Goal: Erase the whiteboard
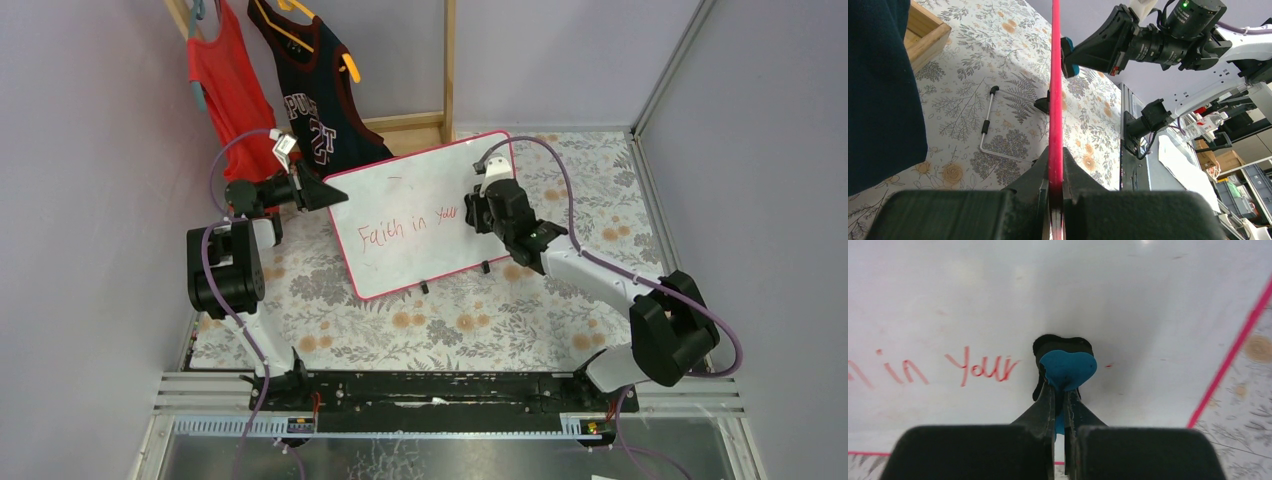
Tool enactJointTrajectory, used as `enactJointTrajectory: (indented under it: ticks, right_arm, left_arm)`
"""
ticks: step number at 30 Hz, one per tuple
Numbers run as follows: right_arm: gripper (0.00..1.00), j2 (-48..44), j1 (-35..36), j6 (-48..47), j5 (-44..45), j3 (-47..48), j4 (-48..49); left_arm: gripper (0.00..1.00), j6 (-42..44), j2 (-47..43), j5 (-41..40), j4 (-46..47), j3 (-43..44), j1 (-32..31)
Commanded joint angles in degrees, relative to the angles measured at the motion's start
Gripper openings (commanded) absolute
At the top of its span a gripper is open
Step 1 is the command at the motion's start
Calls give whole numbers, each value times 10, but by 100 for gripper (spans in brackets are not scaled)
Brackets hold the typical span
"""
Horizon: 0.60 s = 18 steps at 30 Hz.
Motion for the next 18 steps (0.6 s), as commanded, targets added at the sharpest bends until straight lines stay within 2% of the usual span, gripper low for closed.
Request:
enactJointTrajectory:
  ticks: [1,7,10,14,18]
  right_arm:
    - [0,4,27,18,-71,-8,46]
    - [0,12,20,2,98,8,-21]
    - [0,20,-3,1,147,13,-44]
    - [0,16,-47,8,154,0,-42]
    - [0,5,-60,5,147,-10,-36]
  left_arm:
    - [0,-16,-12,54,42,-7,-7]
    - [0,-15,-13,55,43,-9,-7]
    - [0,-15,-14,56,42,-9,-7]
    - [0,-16,-16,56,42,-9,-7]
    - [0,-16,-17,59,42,-10,-7]
